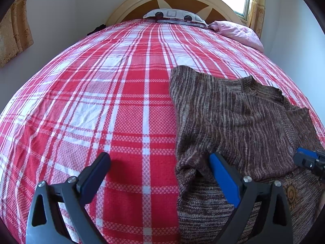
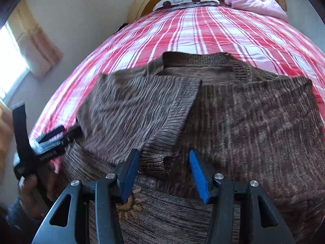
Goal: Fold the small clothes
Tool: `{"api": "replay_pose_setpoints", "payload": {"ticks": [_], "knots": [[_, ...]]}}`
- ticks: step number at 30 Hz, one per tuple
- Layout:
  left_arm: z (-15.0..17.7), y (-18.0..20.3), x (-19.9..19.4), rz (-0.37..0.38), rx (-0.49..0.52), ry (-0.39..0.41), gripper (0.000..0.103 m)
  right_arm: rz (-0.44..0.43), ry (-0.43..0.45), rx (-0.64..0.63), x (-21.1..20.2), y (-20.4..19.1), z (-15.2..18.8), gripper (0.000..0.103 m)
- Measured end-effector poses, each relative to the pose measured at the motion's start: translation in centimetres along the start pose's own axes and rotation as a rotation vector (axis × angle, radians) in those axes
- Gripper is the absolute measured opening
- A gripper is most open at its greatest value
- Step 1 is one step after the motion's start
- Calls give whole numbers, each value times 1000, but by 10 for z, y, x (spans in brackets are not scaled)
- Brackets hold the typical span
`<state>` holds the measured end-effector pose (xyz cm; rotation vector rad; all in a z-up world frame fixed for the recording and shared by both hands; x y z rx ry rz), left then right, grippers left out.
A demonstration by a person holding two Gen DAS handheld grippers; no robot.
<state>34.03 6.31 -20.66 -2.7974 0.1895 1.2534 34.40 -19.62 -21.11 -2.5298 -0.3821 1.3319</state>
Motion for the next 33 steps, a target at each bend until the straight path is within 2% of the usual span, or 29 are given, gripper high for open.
{"api": "replay_pose_setpoints", "payload": {"ticks": [1, 3, 4, 9, 12, 13, 14, 16, 18, 23, 26, 29, 33], "knots": [[0, 0, 0, 3, -4, 1, 100, -12, -4, -3, 0, 2, -1, 35], [0, 0, 0, 7, -5, -1, 100, -6, 10, -16, -6, 1, 2, 10], [0, 0, 0, 7, -5, 0, 100, -6, 17, -27, -6, 0, -1, 7], [1, 1, -4, 28, -8, 16, 101, 20, 31, -81, -23, -3, 6, 6], [1, 2, -1, 38, -4, -5, 102, 40, 0, -99, -13, 2, 12, 6], [2, 3, -1, 35, 0, -7, 102, 46, 21, -111, -13, 4, 13, 6], [2, 5, -1, 28, 6, -10, 102, 36, 26, -103, -13, 6, 11, 7], [3, 6, -1, 15, 10, -21, 102, 54, 34, -86, -16, 8, 9, 19], [5, 5, -3, 2, -1, -22, 102, 61, 64, -107, -24, 2, 10, 49], [10, -1, -5, -31, -37, -41, 103, 15, 113, -217, -36, -29, 13, 50], [13, 2, -7, -56, -27, -47, 103, -15, 80, -248, -21, -41, 12, 50], [15, 2, -9, -65, -25, -43, 103, 51, 13, -233, 3, -31, 15, 50], [15, 4, -12, -77, -9, -38, 103, 74, 32, -273, 2, -25, 21, 50]]}}
Point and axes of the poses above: each gripper's, at about its wrist camera, not at the fingertips, and x roughly the way its jaws point, y to its right, z to its underside, the point moved 1 cm from there along x, roughly the way its jaws point, and after that the axes turned 10 degrees about x, right-handed, at the moved point
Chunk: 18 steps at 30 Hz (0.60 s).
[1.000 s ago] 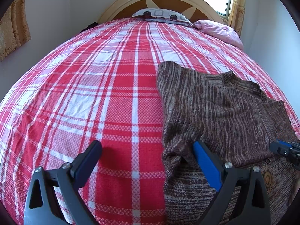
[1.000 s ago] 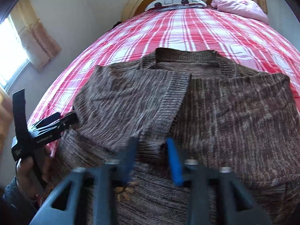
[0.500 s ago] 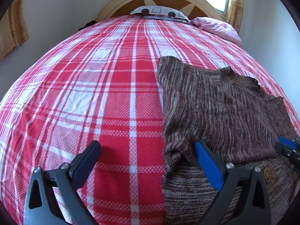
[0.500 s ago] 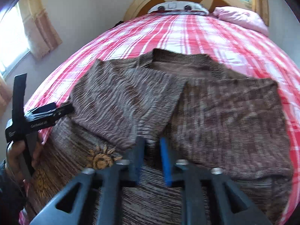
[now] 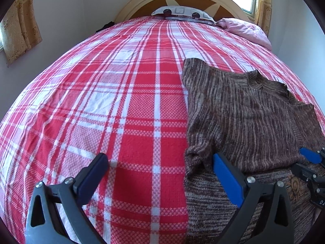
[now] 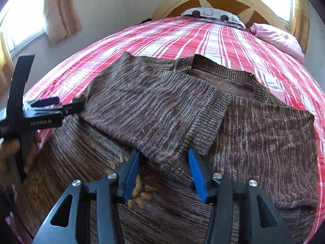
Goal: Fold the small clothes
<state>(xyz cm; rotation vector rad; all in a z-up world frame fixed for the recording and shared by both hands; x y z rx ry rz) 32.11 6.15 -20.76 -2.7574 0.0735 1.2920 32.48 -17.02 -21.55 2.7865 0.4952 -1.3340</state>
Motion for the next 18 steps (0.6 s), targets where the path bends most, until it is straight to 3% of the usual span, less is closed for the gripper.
{"api": "replay_pose_setpoints", "payload": {"ticks": [8, 11, 18], "knots": [[2, 10, -7, -10, 42, 22, 103, 41, 7, -30, -5, -2, 6, 50], [1, 11, -7, -13, 43, 20, 103, 67, 0, -5, -2, 2, 7, 59], [3, 13, -9, 3, 49, -3, 103, 86, -12, 2, -15, 8, 14, 59]]}}
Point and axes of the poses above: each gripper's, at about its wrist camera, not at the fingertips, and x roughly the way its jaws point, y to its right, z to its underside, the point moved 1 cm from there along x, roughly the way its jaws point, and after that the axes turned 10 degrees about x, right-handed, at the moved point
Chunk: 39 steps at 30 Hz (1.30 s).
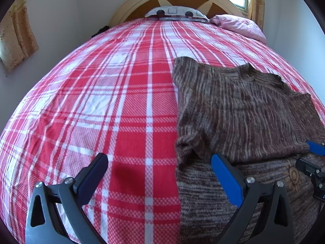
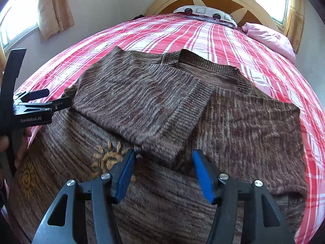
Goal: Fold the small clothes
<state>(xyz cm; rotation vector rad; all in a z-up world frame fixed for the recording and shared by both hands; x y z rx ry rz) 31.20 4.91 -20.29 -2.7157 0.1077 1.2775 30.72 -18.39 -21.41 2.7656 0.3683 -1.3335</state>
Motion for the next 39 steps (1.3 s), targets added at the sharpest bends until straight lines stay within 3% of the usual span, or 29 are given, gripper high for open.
{"api": "replay_pose_setpoints", "payload": {"ticks": [4, 12, 29, 39], "knots": [[5, 4, -6, 9, 11, -14, 103, 11, -9, 9, -8, 7, 6, 59], [16, 24, -34, -30, 90, 31, 103, 25, -17, 39, -21, 22, 24, 59], [58, 31, -100, -12, 40, 94, 103, -13, 42, 94, -105, 45, 91, 59], [84, 44, -141, 10, 71, 140, 103, -23, 47, 158, -142, 61, 136, 59]]}}
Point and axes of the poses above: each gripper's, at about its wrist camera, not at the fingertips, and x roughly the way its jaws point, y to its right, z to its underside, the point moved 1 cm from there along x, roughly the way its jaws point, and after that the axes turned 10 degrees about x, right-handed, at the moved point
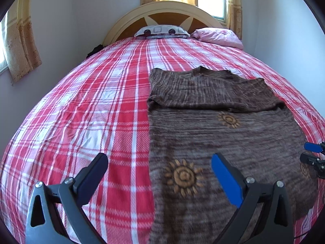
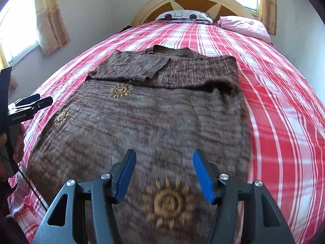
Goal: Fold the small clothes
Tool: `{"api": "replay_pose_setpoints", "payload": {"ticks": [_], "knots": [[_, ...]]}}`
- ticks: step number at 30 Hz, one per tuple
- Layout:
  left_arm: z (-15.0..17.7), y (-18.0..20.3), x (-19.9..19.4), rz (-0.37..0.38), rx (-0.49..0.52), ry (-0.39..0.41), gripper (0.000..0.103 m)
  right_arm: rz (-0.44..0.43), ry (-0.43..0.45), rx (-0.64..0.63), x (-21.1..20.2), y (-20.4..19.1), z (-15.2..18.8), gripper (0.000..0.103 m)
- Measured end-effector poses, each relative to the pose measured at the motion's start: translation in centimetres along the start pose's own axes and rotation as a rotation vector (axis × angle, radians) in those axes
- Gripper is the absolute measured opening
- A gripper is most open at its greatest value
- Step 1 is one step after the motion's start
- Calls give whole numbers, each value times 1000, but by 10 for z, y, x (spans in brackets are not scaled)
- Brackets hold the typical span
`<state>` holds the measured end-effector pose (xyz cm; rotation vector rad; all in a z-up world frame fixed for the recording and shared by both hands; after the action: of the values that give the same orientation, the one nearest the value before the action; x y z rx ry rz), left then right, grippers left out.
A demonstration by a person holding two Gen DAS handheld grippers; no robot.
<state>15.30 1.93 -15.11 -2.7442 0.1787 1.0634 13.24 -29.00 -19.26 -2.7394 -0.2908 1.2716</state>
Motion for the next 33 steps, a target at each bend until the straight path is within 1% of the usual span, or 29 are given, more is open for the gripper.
{"api": "replay_pose_setpoints", "payload": {"ticks": [5, 8, 13, 18, 23, 27, 29, 33], "knots": [[11, 8, -14, -4, 22, 5, 103, -1, 0, 15, -13, 5, 18, 60], [21, 11, -18, 15, 12, -9, 103, 1, 6, 21, -21, 8, 29, 60], [45, 17, -26, 11, 23, -49, 103, 14, 7, 40, -32, 15, 45, 60], [75, 21, -38, 5, 69, -88, 103, 33, -11, 60, -43, 30, 69, 60], [97, 14, -46, 5, 38, -106, 103, 58, -19, 99, -54, 46, 88, 60], [111, 13, -47, 29, 0, -118, 102, 56, -29, 153, -61, 60, 103, 60], [114, 16, -47, 53, -1, -124, 98, 62, -37, 160, -62, 63, 108, 60], [120, 18, -49, 96, -18, -122, 94, 51, -42, 179, -66, 69, 121, 60]]}}
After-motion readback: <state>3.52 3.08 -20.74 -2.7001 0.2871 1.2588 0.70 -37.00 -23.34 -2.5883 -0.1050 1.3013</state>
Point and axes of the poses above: each gripper's, at about its wrist camera, not at the fingertips, and x roughly the way its jaws point, y to its right, z to its underside, the point moved 1 cm from there along x, roughly the way its jaws point, and after that the axes turned 10 degrees about x, right-handed, at the moved point
